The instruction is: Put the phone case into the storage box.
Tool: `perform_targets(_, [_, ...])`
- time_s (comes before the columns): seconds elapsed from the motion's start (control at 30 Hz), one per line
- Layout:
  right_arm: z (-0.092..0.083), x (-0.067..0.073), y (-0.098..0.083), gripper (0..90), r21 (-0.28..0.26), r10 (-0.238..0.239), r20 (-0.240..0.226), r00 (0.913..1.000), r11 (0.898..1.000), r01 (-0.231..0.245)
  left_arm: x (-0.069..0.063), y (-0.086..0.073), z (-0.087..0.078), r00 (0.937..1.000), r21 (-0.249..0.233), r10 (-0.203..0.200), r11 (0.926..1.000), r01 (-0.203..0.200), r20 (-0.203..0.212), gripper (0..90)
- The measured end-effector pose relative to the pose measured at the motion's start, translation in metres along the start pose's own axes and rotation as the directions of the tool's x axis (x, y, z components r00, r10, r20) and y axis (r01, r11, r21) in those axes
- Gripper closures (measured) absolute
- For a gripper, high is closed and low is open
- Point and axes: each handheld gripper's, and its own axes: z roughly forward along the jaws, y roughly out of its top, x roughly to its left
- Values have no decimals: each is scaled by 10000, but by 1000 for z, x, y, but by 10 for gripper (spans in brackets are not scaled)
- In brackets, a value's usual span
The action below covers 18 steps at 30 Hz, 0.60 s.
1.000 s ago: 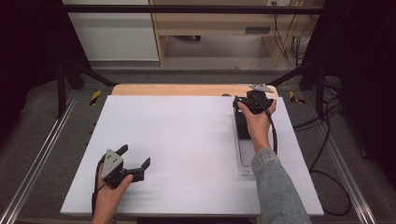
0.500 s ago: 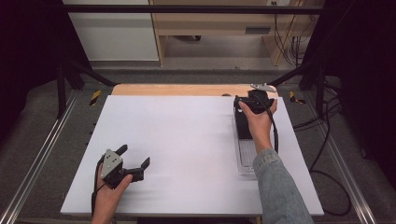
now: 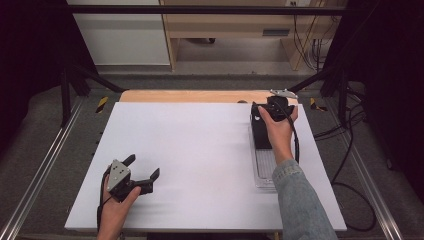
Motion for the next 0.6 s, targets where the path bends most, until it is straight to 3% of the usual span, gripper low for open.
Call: perform_targets(0.6, [-9,2,5,67,-234,-73,-609,9981,9997,59,10,-2,-2,9999,-200,-65,9998,63,-120,16])
